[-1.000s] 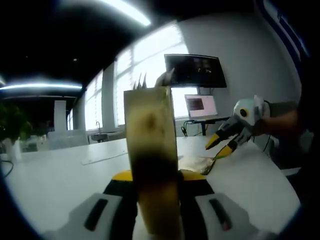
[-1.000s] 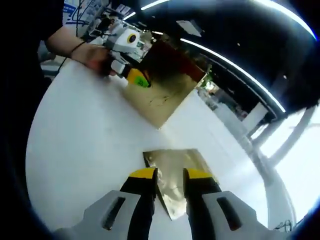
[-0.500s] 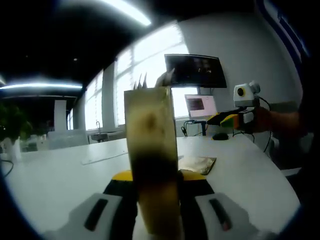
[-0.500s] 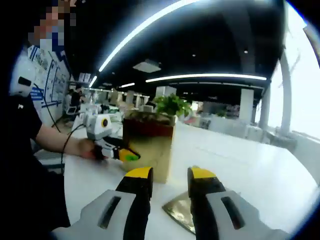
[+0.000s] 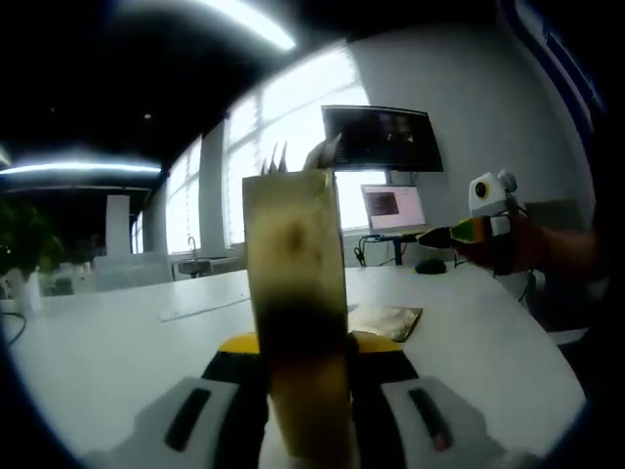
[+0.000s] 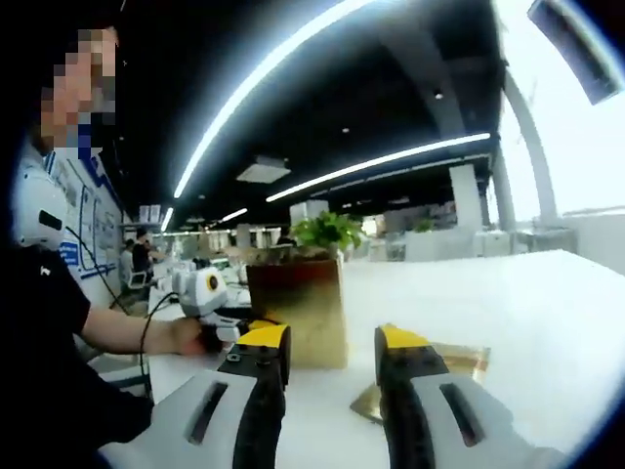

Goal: Extract single mask from mask box in order stack masks on table

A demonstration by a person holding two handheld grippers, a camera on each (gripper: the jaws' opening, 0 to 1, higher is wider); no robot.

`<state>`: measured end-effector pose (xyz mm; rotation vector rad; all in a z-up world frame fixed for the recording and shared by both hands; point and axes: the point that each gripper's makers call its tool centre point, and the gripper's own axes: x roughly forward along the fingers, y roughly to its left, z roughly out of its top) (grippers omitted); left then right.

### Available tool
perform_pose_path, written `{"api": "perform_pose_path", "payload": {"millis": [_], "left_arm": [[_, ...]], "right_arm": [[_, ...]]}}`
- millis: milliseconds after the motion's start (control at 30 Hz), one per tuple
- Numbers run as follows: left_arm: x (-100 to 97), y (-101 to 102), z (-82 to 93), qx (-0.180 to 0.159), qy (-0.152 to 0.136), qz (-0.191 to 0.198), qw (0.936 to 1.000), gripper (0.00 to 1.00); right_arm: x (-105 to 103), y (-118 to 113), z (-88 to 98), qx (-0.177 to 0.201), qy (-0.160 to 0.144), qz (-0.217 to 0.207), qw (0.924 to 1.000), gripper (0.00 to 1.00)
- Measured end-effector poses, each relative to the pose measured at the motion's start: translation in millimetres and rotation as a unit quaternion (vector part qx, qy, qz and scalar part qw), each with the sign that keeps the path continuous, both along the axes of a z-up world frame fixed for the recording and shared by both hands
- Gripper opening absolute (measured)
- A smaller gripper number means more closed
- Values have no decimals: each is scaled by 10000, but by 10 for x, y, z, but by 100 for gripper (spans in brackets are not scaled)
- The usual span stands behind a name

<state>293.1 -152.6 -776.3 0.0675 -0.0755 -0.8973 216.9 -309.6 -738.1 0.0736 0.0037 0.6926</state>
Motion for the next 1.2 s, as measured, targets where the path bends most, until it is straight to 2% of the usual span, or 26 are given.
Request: {"api": "perform_pose_path", "payload": {"millis": [67, 167, 333, 400, 467, 500, 533, 567, 700, 833, 867, 933, 1000, 1100, 1200], "left_arm": [[-1, 4, -2, -8, 21, 6, 10000, 34], [6, 13, -1, -27, 42, -1, 10000, 33], [3, 16, 2, -13, 31, 5, 10000, 33], [3, 18, 2, -12, 40, 0, 10000, 33], [-1, 22, 5, -45, 92, -9, 9999, 33], [3, 25, 5, -48, 94, -7, 9999, 33], [7, 30, 6, -46, 85, 0, 10000, 33], [6, 29, 8, -45, 82, 2, 10000, 33], [4, 28, 8, -39, 73, 4, 10000, 33], [1, 27, 9, -28, 59, 9, 10000, 33], [0, 28, 9, -28, 61, 8, 10000, 33], [-1, 27, 8, -27, 58, 6, 10000, 33], [-5, 29, 7, -26, 57, 7, 10000, 33], [-10, 25, 7, -28, 59, 1, 10000, 33], [-12, 24, 6, -28, 58, 0, 10000, 33]], "right_arm": [[-8, -48, -25, -86, -79, -138, 9998, 35], [-23, -92, -46, 38, -24, -263, 9996, 45], [-40, -125, -118, -2, -25, -416, 9991, 51], [-52, -152, -142, -79, -35, -460, 9989, 47], [-87, -163, -197, -540, -85, -432, 9976, 36], [-104, -157, -256, -771, 25, -398, 9962, 32], [-106, -139, -254, -701, 78, -375, 9968, 31], [-111, -127, -246, -650, 75, -327, 9973, 32], [-159, -22, -291, -881, 202, -86, 9959, 34], [-172, 38, -288, -740, 289, 33, 9968, 42], [-168, 45, -279, -706, 268, 18, 9971, 44], [-141, 61, -195, -767, -175, -61, 9969, 45], [-161, 100, -127, -422, -227, 42, 9988, 44], [-146, 55, -138, -636, -316, -87, 9974, 43], [-127, 41, -179, -678, -203, -90, 9975, 41]]}}
